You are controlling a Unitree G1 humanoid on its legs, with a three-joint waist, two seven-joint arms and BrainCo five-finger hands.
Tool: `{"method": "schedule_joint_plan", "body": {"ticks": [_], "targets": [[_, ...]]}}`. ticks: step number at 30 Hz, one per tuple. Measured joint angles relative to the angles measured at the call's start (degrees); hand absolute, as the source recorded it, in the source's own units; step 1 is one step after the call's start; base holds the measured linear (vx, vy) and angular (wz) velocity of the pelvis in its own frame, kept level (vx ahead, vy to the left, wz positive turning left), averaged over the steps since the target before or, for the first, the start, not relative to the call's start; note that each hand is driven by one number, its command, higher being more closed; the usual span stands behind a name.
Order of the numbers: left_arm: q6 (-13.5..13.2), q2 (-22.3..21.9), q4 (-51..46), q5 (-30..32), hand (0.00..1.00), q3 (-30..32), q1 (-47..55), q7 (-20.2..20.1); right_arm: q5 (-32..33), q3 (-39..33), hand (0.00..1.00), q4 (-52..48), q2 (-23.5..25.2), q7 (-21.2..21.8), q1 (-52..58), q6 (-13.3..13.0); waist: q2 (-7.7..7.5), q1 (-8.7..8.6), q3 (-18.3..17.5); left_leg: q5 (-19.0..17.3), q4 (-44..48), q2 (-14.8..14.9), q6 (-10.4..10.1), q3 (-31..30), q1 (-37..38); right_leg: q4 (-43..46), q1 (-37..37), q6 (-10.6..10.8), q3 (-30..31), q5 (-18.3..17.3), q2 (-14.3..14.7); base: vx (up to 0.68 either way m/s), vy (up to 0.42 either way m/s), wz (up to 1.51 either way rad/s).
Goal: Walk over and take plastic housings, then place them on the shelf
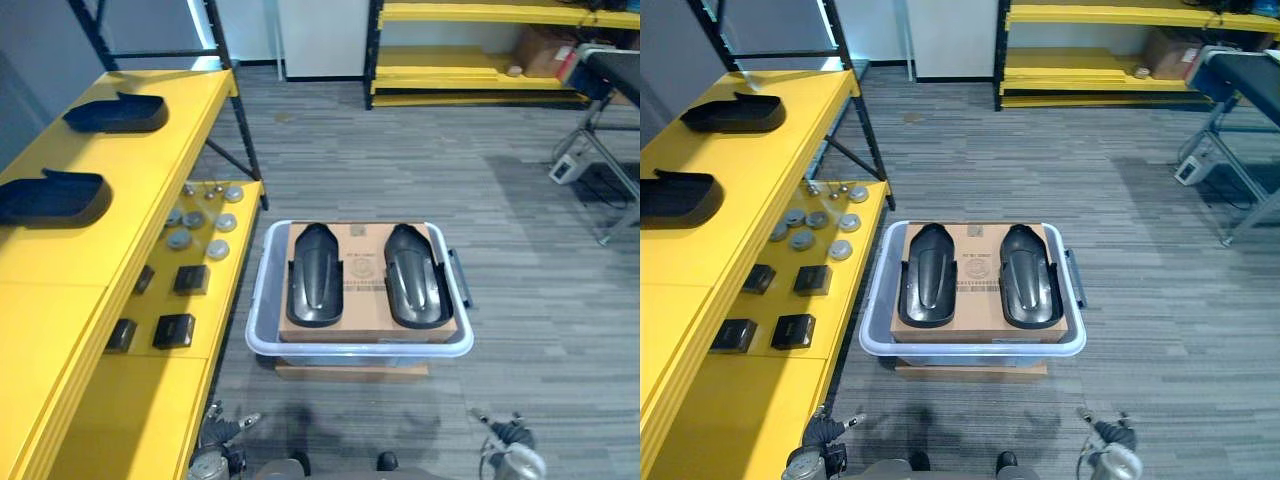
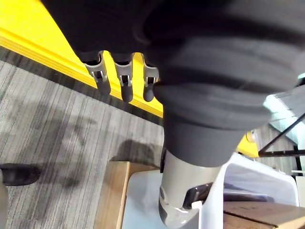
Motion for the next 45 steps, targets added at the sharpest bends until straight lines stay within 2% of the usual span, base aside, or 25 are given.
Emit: {"method": "schedule_joint_plan", "body": {"ticks": [2,4,6,8,11,13,15,18,21,22,27,32,34,35,37,45], "targets": [[-0.1,0.0,-0.4,0.1,0.00,-0.3,1.1,-0.6,-0.2,-0.2,0.00,-7.1,-0.8,-1.7,0.1,-0.4,-0.09,-0.89,-0.1,0.2,-0.6,-0.1,0.0,0.3,0.2,-0.1,-0.2,0.0,0.4,0.1,0.1,0.03,0.003,-0.14],[-0.1,0.0,-0.4,0.1,0.00,-1.6,2.1,-0.7,-2.3,0.0,0.00,-14.7,-1.0,-3.4,-0.8,-1.0,-0.12,-0.80,-0.6,0.3,-1.4,0.0,0.1,0.8,0.4,-0.1,-0.9,0.1,1.0,0.2,0.3,0.01,-0.002,-0.19],[-0.1,-0.1,-0.4,0.1,0.00,-2.3,2.5,-0.7,-4.1,0.8,0.00,-17.3,-1.2,-4.5,-3.1,-1.1,-0.17,-0.72,-0.7,0.6,-1.8,0.0,0.2,1.3,0.4,-0.2,-1.2,0.1,1.9,0.5,0.3,-0.01,0.004,-0.14],[-0.1,-0.2,-0.4,0.1,0.00,-2.6,2.8,-0.9,-5.3,2.2,0.00,-18.5,-1.5,-4.7,-5.3,-1.1,-0.15,-0.67,-0.7,0.7,-1.8,0.0,0.3,1.5,0.3,-0.3,-1.4,0.1,2.0,0.6,0.3,-0.03,0.005,-0.07],[-0.2,-0.1,-0.4,0.1,0.00,-2.7,3.2,-1.5,-8.6,8.5,0.00,-19.7,-3.3,-5.5,-9.5,-1.1,-0.14,-0.30,-0.6,1.4,-2.4,-0.1,0.4,1.6,-0.7,-0.7,-2.5,0.1,1.9,1.5,0.3,-0.05,-0.005,-0.03],[-0.2,-0.1,-0.5,0.1,0.00,-4.1,3.1,-1.7,-10.7,12.3,0.00,-19.6,-3.8,-5.5,-13.2,-1.0,-0.02,0.79,-0.2,2.2,-2.5,-0.3,0.4,1.4,-2.0,-1.4,-3.4,0.1,1.8,2.4,0.2,-0.08,-0.012,0.04],[-0.3,-0.6,-0.5,0.0,0.00,-4.7,3.2,-1.7,-12.0,14.1,0.00,-19.3,-3.8,-5.6,-15.4,-0.7,0.25,0.95,0.6,2.7,-2.6,-0.4,0.5,0.6,-2.3,-1.4,-3.4,0.1,1.2,2.5,0.0,-0.08,-0.011,0.26],[-0.5,-1.1,-1.9,-0.3,0.00,-4.8,3.1,-1.5,-13.7,16.8,0.00,-16.8,-3.8,-5.7,-21.0,-0.3,0.96,1.09,2.3,4.5,-3.6,-1.0,0.8,-1.3,-4.2,-1.4,-4.8,0.0,-0.9,3.3,-0.5,-0.11,-0.006,0.32],[-1.5,-1.2,-3.5,-1.0,0.00,-4.8,2.8,-1.2,-13.8,17.0,0.00,-10.1,-3.8,-6.5,-27.7,1.5,0.98,1.57,5.2,6.4,-4.4,-1.4,0.9,-3.2,-6.4,-1.4,-6.4,0.1,-2.2,4.2,-0.8,-0.12,0.000,0.29],[-1.7,-1.3,-3.9,-1.4,0.00,-4.8,2.4,-0.4,-14.4,16.8,0.00,-6.0,-4.1,-7.4,-30.8,2.5,1.10,2.34,6.2,7.1,-4.5,-1.5,0.9,-3.8,-7.4,-1.5,-7.2,-0.1,-3.0,4.6,-1.0,-0.11,0.001,0.25],[-2.4,-1.4,-3.9,-2.6,0.00,-6.2,1.7,0.8,-14.8,16.7,0.00,5.6,-5.7,-9.3,-38.7,4.3,1.92,2.85,8.1,9.1,-5.6,-2.0,1.1,-6.1,-9.9,-2.2,-8.9,0.1,-4.7,5.5,-1.4,-0.07,0.010,0.25],[-2.7,-1.4,-3.6,-2.8,0.00,-7.4,-0.8,1.5,-14.1,16.1,0.00,17.8,-9.4,-9.5,-45.2,4.7,2.69,3.62,11.4,10.7,-6.5,-2.5,1.1,-8.5,-12.2,-2.3,-10.3,0.1,-7.2,5.8,-1.7,-0.01,0.013,0.24],[-2.8,-1.5,-3.7,-3.7,0.00,-8.7,-1.7,2.1,-13.0,15.4,0.00,22.8,-10.9,-9.5,-47.2,5.8,2.96,3.91,12.4,11.2,-6.5,-2.6,1.2,-9.7,-13.6,-2.3,-11.1,0.1,-8.3,5.8,-1.7,0.03,0.008,0.25],[-2.8,-1.5,-3.7,-3.7,0.00,-8.8,-1.9,2.1,-12.9,15.3,1.00,23.9,-11.1,-9.5,-47.8,5.8,3.10,3.88,12.7,11.3,-6.6,-2.7,1.3,-10.0,-13.7,-2.3,-11.1,0.1,-8.7,5.8,-1.8,0.04,0.011,0.23],[-2.8,-1.9,-3.7,-3.7,0.00,-9.4,-2.7,2.2,-11.8,15.3,1.00,26.8,-11.7,-9.3,-49.8,5.8,3.57,3.87,14.0,11.4,-6.6,-3.0,1.4,-10.7,-14.2,-2.3,-11.2,0.1,-9.3,5.8,-2.1,0.01,0.022,0.17],[-2.8,-1.4,-3.5,-4.4,0.00,-11.6,-4.7,2.4,-9.0,15.8,1.00,28.8,-14.0,-9.2,-52.5,5.0,3.37,3.92,16.3,13.4,-9.2,-3.4,1.4,-11.6,-14.7,-1.9,-12.7,-0.1,-10.0,5.9,-2.5,0.00,0.017,0.06]]}}
